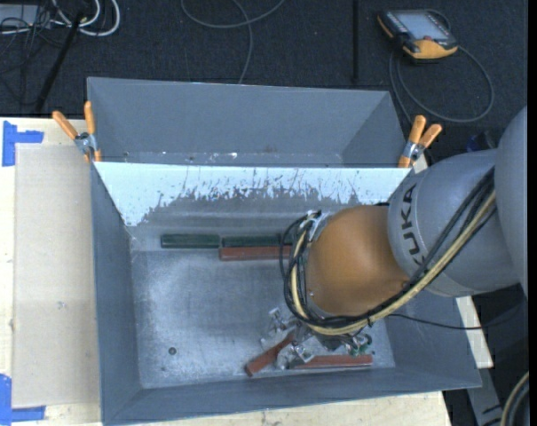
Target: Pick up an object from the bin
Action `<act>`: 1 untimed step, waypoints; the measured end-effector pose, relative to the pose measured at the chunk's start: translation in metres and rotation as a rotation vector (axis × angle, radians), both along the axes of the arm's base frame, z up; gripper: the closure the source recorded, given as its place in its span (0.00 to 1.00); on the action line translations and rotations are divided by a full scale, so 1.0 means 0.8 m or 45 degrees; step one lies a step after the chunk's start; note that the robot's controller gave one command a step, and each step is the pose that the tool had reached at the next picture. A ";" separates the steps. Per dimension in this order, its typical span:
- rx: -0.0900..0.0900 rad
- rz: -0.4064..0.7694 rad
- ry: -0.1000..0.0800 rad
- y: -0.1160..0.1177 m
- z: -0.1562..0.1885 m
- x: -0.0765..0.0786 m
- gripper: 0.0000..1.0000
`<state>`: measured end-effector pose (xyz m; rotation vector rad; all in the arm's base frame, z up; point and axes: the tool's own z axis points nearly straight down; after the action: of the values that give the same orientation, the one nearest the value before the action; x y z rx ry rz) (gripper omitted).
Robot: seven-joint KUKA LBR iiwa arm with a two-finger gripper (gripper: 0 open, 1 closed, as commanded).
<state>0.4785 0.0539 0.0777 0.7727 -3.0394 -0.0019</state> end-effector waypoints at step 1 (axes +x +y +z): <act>0.001 -0.003 0.000 0.000 0.000 0.000 1.00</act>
Offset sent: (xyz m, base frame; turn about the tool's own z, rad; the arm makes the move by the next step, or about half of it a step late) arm 0.0000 0.0000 0.0000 0.0000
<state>0.4785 0.0537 0.0777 0.7690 -3.0404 -0.0025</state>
